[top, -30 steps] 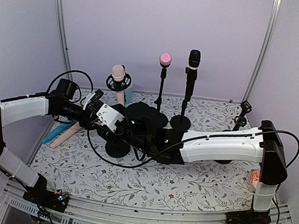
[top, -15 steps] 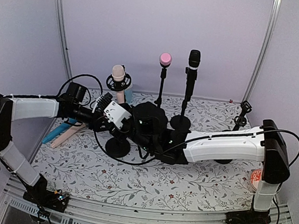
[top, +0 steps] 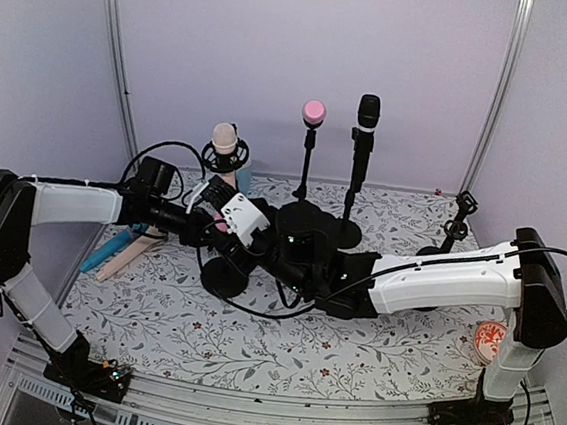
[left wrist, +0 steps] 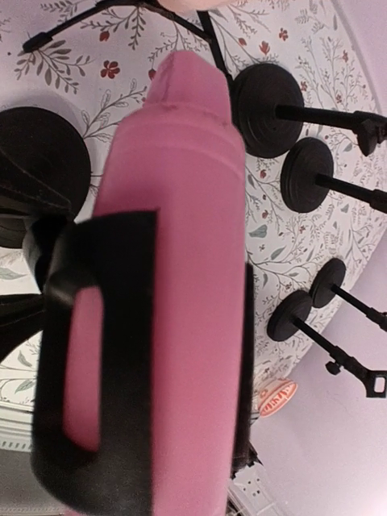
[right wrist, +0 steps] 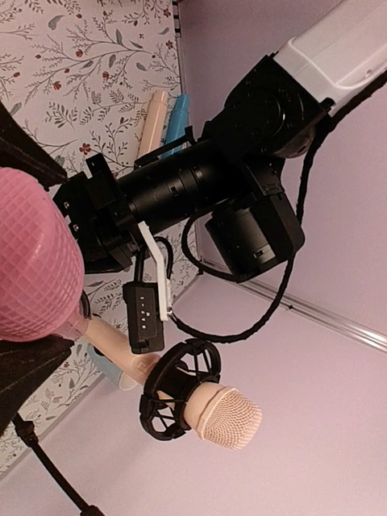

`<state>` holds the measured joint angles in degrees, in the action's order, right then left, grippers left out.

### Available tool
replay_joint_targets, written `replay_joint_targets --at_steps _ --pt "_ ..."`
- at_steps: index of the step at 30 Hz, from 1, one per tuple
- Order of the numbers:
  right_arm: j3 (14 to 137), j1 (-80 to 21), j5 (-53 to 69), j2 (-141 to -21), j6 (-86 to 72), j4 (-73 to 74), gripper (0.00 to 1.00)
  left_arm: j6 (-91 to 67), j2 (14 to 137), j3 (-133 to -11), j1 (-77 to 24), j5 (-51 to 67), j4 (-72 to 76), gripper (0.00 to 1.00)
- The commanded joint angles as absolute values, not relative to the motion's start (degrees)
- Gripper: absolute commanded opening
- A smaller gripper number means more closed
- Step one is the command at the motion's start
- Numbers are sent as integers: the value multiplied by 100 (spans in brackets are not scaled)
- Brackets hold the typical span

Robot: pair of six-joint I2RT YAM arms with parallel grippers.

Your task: Remove the microphone from the stand

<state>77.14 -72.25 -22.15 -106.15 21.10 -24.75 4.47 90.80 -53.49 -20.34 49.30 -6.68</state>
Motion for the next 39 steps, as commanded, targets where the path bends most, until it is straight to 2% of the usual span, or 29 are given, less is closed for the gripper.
replay_joint_targets --at_steps 1,6,8,10,12,14,17,20,23,28,31,36,39 --pt "7468 -7216 -2139 -10361 1696 -2576 66 396 9261 -5549 -2378 5089 -408 29" --pt "7320 -7207 -2131 -10257 1661 -2616 69 335 9359 -5638 -2477 5104 -360 27" --pt "7305 -7198 -2122 -10247 1661 -2611 67 350 9360 -5629 -2514 5093 -358 33" --pt "7297 -7192 -2120 -10239 1661 -2619 61 364 9340 -5613 -2562 5068 -358 46" --pt "7275 -7189 -2075 -10219 1663 -2613 51 415 9305 -5579 -2610 5050 -360 54" --pt "7245 -7181 -2014 -10192 1641 -2617 44 439 9291 -5549 -2642 5024 -358 57" --pt "7169 -7181 -1967 -10129 1631 -2618 39 444 9267 -5508 -2663 5018 -360 57" --pt "7022 -7182 -1844 -10009 1590 -2654 37 491 9139 -5383 -2663 4965 -360 52" --pt "6736 -7183 -1493 -9832 1557 -2853 37 610 8999 -5281 -2650 4887 -479 42" --pt "6754 -7192 -1017 -9827 1555 -2984 48 766 8589 -5004 -2533 4786 -824 19" --pt "6877 -7190 -835 -9937 1576 -2990 54 919 8336 -4858 -2416 4715 -1060 9" --pt "7232 -7198 -565 -10164 1617 -2950 66 1088 7952 -4625 -2208 4683 -1318 5" --pt "7237 -7198 -502 -10149 1594 -2925 79 1256 7714 -4548 -2142 4642 -1485 5"
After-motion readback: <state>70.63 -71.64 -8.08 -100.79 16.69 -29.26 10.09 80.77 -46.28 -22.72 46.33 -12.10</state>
